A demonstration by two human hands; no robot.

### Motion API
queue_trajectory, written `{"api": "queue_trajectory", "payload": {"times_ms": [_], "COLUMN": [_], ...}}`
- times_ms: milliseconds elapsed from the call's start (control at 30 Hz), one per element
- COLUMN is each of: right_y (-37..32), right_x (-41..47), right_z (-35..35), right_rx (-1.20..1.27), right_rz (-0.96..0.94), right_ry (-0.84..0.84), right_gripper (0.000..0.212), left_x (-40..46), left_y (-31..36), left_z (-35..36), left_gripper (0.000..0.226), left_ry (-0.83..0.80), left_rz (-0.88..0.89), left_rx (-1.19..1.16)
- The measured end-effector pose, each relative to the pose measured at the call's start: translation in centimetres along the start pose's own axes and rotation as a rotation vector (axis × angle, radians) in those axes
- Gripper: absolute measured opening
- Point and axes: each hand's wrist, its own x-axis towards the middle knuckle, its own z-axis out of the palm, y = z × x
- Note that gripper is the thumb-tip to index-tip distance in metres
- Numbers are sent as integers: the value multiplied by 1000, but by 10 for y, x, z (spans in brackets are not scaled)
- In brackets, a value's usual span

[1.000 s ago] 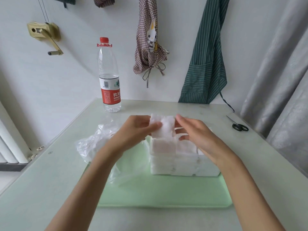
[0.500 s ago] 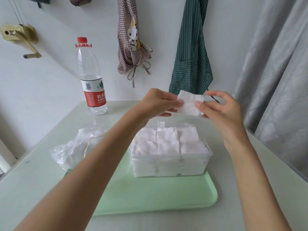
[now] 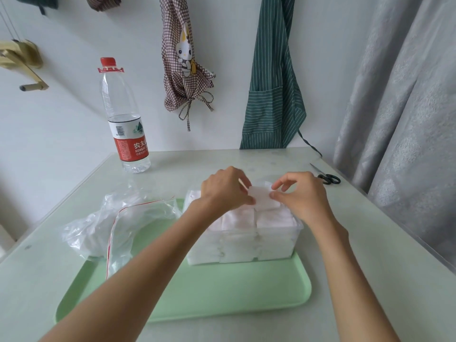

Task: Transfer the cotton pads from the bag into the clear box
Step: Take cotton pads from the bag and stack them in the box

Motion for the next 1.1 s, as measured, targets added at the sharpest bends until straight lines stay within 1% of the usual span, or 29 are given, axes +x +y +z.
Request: {"api": "queue_trajectory", "payload": {"times_ms": [67,167,233,300,367,433,567,767,833,900,967,1033,1100], "right_y": [3,10,14,17,17,14,12,8,6,0,-3,-4,-5], "right_x": [1,4,5,5,5,5,5,1,2,3,3,2,0], "right_z": [-1,-5,-8,-8,-9,-12,-17,-11,-14,-16,-15,-8,-4], "right_rx": [-62,-45,-27,2,31,17,-29,-85,-124,-139,-159,-170,-157], "right_rz": [-27,-28,-7,35,83,94,102,147,126,93,82,108,151], "right_ry": [-54,-186,-267,-343,-417,-472,-438,-496,-474,-406,-355,-384,-428], "right_gripper": [8,14,16,16,16,18,23,30,32,30,25,21,21], "left_x": [-3,-4,-2,1,2,2,-2,-7,-8,-10,-10,-11,-12], "left_y": [0,-3,-5,-7,-8,-9,-8,-5,-3,-4,-4,-7,-8], "left_z": [0,-1,-1,1,2,1,1,14,14,12,11,12,17], "left_gripper": [27,27,24,23,24,30,42,42,41,39,38,36,35], "left_ry": [56,99,93,39,-10,-24,-9,-20,-15,12,35,47,57], "left_rz": [123,258,293,312,325,342,381,353,337,313,291,265,250], "left_rx": [32,161,233,251,249,270,344,351,316,260,220,221,257]}}
